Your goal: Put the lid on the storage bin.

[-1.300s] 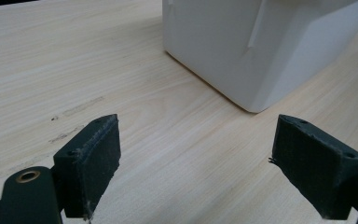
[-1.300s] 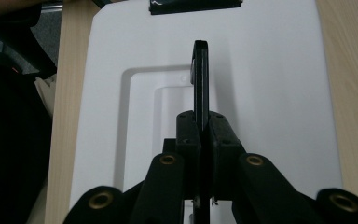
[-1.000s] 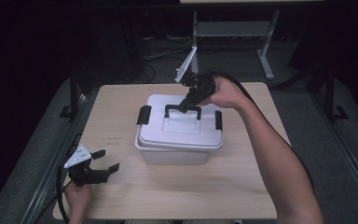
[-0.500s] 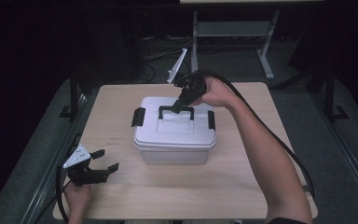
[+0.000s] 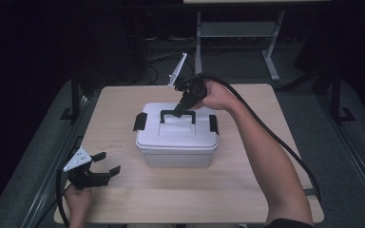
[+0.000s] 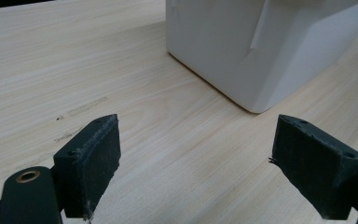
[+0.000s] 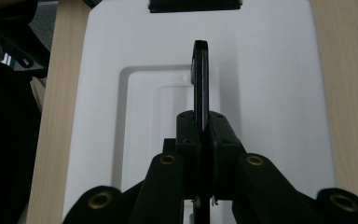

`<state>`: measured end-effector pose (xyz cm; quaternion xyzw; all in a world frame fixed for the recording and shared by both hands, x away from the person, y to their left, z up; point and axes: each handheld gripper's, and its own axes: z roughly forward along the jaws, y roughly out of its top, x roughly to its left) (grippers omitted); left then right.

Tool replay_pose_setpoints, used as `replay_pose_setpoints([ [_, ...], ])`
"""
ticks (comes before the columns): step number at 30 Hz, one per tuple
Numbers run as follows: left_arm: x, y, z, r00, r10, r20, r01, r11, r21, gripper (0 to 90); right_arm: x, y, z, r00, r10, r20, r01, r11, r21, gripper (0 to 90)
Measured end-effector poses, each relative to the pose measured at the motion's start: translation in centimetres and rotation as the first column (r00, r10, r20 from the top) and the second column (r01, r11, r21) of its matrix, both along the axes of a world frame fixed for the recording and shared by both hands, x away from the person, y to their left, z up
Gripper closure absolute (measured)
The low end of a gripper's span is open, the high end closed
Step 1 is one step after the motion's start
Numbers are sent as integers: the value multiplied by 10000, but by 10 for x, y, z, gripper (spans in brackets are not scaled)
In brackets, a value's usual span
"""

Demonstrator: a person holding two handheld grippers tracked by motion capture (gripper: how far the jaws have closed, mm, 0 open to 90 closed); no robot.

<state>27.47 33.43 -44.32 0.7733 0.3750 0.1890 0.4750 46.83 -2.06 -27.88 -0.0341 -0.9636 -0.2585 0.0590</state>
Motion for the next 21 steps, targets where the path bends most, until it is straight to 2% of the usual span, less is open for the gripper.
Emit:
replay_pose_setpoints([
  [7, 0, 1, 0, 10000, -9, 19, 9, 10000, 2, 147, 0, 2, -4, 9999, 10, -110, -11, 9999, -115, 841],
  [12, 0, 0, 0, 10000, -16, 20, 16, 10000, 2, 147, 0, 0, -6, 9998, -43, -212, 44, 10000, 21, 831],
  [21, 0, -1, 0, 10000, -63, 3, 63, 10000, 35, 147, -1, -7, -4, 9990, -451, -75, 451, 9990, -7, 704],
])
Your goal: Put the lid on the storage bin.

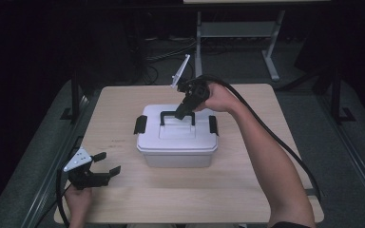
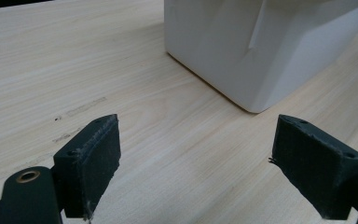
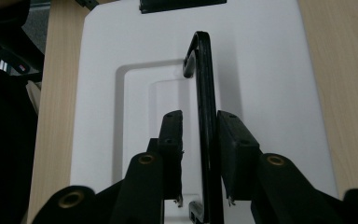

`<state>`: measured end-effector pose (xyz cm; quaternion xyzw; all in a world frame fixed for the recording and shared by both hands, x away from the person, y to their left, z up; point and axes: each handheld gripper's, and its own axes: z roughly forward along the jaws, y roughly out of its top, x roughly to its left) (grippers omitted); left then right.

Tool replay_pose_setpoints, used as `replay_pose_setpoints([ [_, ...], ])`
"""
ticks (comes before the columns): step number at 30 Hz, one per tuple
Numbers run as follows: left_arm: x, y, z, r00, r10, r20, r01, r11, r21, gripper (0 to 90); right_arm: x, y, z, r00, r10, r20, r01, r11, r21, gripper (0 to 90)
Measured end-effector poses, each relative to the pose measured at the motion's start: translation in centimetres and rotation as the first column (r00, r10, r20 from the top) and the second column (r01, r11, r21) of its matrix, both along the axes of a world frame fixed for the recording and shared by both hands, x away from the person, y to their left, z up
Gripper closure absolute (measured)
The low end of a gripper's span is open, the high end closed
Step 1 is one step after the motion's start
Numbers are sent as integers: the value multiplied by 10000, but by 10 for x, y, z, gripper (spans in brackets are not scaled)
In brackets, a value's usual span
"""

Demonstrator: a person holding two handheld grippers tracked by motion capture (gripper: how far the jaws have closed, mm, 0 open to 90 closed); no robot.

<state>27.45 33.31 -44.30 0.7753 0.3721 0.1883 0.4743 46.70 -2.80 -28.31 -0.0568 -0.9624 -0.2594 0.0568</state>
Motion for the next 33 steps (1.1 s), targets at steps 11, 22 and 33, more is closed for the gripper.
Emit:
replay_pose_setpoints([
  [11, 0, -1, 0, 10000, -11, -10, 11, 10000, 12, 147, -2, -11, 6, 9986, -479, 211, 475, 9987, 174, 601],
  [22, -2, -1, 0, 10000, -19, -47, 19, 10000, 53, 147, -5, -28, 8, 9954, -896, 325, 887, 9957, 278, 537],
  [33, -4, 1, 1, 10000, -7, -10, 7, 10000, 28, 147, -9, -45, 9, 9904, -1336, 362, 1324, 9906, 340, 484],
])
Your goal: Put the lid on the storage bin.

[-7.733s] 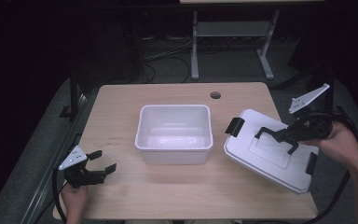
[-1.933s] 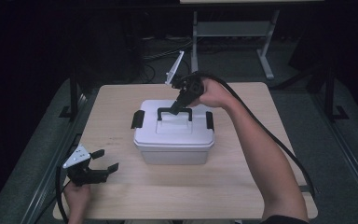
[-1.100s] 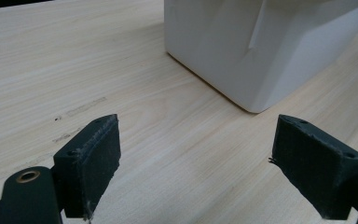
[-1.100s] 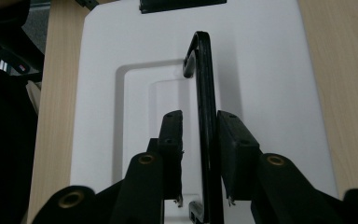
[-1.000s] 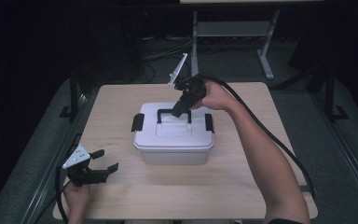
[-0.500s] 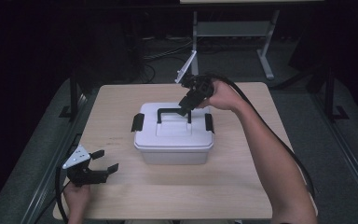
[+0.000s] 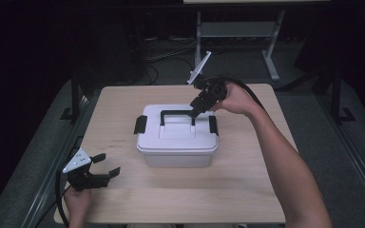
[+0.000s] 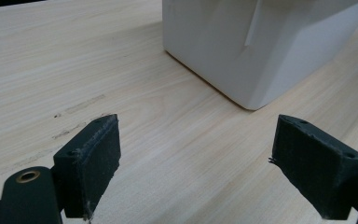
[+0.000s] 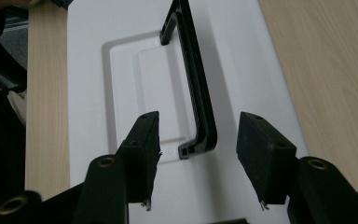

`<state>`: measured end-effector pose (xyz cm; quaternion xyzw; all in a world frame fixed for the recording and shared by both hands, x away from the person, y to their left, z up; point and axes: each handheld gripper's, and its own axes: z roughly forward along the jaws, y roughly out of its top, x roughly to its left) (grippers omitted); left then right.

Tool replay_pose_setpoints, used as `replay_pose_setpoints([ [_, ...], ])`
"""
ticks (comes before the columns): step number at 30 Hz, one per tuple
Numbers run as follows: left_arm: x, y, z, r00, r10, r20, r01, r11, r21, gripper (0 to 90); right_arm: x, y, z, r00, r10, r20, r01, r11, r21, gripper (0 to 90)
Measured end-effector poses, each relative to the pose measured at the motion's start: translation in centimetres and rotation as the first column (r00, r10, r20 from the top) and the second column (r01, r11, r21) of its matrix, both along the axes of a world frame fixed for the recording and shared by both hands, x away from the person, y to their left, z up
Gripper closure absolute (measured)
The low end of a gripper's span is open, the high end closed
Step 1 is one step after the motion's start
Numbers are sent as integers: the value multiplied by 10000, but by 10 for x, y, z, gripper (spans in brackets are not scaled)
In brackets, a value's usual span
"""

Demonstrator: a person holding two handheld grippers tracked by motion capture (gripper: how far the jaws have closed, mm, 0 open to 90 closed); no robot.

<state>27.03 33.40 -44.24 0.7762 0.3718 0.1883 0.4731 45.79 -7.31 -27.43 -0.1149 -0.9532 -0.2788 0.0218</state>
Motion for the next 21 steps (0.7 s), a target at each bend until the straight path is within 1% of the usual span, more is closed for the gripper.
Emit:
replay_pose_setpoints([
  [4, 0, 1, 0, 10000, 6, -26, -6, 10000, -14, 147, -2, -8, 0, 9998, -175, 6, 175, 9998, 33, 471],
  [6, 0, 1, 0, 10000, 11, -27, -12, 10000, -64, 147, -2, -10, 0, 9997, -242, -25, 243, 9997, 46, 468],
  [21, 0, 3, 0, 10000, 46, 9, -46, 10000, -54, 147, -6, -30, -3, 9980, -629, -54, 629, 9980, 0, 432],
])
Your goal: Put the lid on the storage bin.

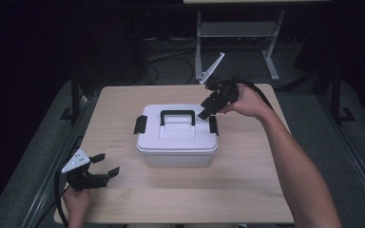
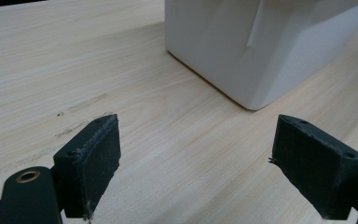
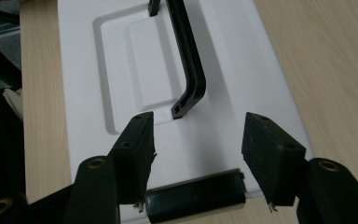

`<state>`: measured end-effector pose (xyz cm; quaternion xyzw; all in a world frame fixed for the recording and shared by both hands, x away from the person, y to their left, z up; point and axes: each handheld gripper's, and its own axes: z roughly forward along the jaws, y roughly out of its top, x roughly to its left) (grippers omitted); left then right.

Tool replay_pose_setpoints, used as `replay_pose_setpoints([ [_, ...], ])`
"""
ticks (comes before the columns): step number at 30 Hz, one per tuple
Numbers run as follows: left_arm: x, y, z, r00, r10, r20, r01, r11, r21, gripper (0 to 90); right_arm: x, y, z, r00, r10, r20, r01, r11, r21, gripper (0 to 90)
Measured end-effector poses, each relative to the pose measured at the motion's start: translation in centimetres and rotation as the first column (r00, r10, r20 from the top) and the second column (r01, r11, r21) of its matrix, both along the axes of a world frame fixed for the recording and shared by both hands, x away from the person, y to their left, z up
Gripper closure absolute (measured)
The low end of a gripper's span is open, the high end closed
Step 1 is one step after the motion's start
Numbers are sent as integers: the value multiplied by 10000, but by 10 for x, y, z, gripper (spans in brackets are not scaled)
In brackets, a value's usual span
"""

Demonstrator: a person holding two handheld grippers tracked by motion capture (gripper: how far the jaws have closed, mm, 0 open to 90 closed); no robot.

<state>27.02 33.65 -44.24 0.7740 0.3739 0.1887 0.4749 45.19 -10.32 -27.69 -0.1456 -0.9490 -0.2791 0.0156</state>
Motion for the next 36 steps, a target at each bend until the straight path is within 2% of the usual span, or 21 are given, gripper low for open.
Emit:
replay_pose_setpoints([
  [14, -1, 1, 0, 10000, 23, -17, -23, 10000, -22, 147, -6, -20, 1, 9993, -359, 39, 358, 9993, 145, 420],
  [36, 0, 0, 0, 10000, -16, -13, 16, 10000, 58, 147, -20, -61, -10, 9938, -1108, -47, 1109, 9931, 369, 391],
])
